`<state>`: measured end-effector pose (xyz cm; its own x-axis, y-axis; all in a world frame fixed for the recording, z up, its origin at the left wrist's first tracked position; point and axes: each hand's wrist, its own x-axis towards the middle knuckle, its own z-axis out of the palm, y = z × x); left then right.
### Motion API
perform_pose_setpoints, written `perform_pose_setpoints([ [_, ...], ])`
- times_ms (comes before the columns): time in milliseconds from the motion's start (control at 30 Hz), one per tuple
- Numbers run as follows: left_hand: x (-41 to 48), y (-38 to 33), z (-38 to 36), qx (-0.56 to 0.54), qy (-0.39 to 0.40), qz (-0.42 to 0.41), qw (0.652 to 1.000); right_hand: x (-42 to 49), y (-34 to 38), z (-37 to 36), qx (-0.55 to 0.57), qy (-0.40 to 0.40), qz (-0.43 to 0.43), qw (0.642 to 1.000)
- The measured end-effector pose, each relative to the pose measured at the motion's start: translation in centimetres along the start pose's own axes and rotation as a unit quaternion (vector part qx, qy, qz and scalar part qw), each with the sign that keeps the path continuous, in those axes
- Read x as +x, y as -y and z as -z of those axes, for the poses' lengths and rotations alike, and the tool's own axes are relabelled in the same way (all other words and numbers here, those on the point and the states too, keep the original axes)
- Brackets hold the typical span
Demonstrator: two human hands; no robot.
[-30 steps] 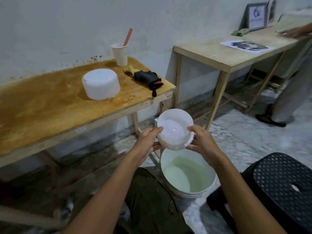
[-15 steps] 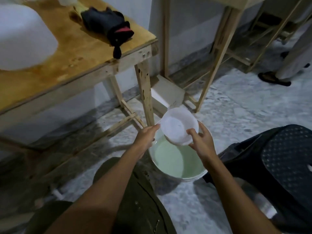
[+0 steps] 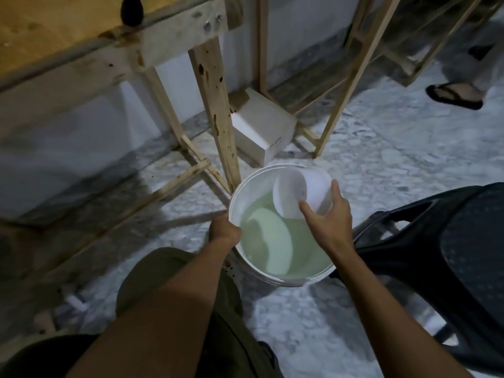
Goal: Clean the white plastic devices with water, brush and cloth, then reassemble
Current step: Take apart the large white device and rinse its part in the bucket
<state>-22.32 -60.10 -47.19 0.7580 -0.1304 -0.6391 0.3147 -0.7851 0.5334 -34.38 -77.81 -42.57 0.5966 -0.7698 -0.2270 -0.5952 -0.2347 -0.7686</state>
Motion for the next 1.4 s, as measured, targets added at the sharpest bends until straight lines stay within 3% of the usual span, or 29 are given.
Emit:
perform_pose_setpoints([
  [267, 1.0, 1.0, -0.2, 0.007, -0.035, -0.034, 0.999, 0.0, -0.8, -0.1, -0.112, -0.010, 0.108, 0.988],
  [500, 1.4, 1.4, -0.4, 0.008, -0.028, -0.032, 0.999, 0.0, -0.7, 0.0, -0.212, -0.037, 0.219, 0.952],
  [733, 1.0, 1.7, -0.6, 0.078, -0.020, -0.068, 0.994, 0.4, -0.8, 0.5, -0.279, -0.036, 0.308, 0.909],
  [967, 1.0, 1.5, -0.5, 0.191, 0.011, -0.083, 0.978, 0.8, -1.6, 0.3, -0.312, -0.018, 0.349, 0.883],
  [1400, 0.7, 1.2, -0.2, 0.185, 0.044, -0.061, 0.980, 1.6, -2.0, -0.2, -0.315, -0.008, 0.413, 0.854],
])
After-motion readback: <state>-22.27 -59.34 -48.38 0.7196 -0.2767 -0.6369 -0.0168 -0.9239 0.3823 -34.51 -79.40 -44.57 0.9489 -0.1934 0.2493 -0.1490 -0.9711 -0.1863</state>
